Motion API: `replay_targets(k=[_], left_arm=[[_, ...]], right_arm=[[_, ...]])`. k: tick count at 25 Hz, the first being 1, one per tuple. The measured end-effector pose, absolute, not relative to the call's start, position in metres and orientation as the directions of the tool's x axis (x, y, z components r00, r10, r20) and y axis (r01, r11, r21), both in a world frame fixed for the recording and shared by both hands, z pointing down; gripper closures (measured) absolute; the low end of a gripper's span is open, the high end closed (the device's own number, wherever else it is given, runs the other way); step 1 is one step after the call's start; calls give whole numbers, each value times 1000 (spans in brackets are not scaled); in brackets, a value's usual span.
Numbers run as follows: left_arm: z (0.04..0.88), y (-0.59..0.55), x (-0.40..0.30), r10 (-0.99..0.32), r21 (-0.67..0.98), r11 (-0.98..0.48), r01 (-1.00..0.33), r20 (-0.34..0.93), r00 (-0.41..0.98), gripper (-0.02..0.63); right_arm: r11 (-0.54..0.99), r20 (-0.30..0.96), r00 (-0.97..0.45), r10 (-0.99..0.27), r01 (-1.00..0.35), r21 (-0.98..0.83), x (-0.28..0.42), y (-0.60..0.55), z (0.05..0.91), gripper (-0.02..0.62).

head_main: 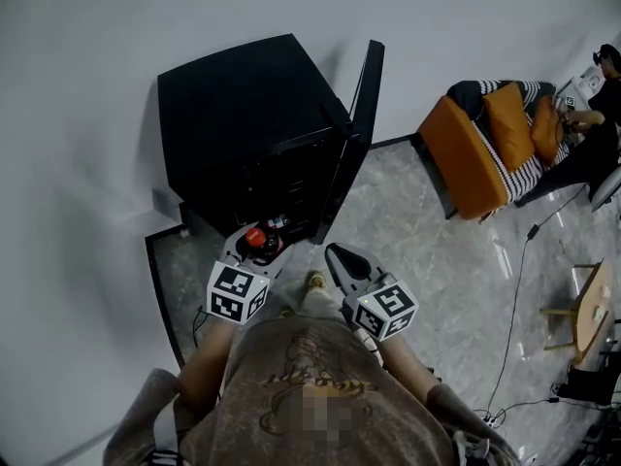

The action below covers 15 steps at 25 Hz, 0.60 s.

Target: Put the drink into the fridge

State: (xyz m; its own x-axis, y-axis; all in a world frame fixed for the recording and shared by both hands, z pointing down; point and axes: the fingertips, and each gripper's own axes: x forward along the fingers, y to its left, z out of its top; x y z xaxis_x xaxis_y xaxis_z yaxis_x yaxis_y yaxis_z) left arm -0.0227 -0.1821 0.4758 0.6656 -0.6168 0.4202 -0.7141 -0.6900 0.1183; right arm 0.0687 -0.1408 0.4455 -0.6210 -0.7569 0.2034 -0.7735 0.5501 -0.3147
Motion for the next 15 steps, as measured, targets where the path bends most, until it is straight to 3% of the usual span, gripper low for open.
replay_targets(k=[15], left_arm=[[522,-207,-17,-639,122,-642,-757,460,617,295]], right_arm=[[603,231,-669,-706,-740,-299,71,-183,456,574]])
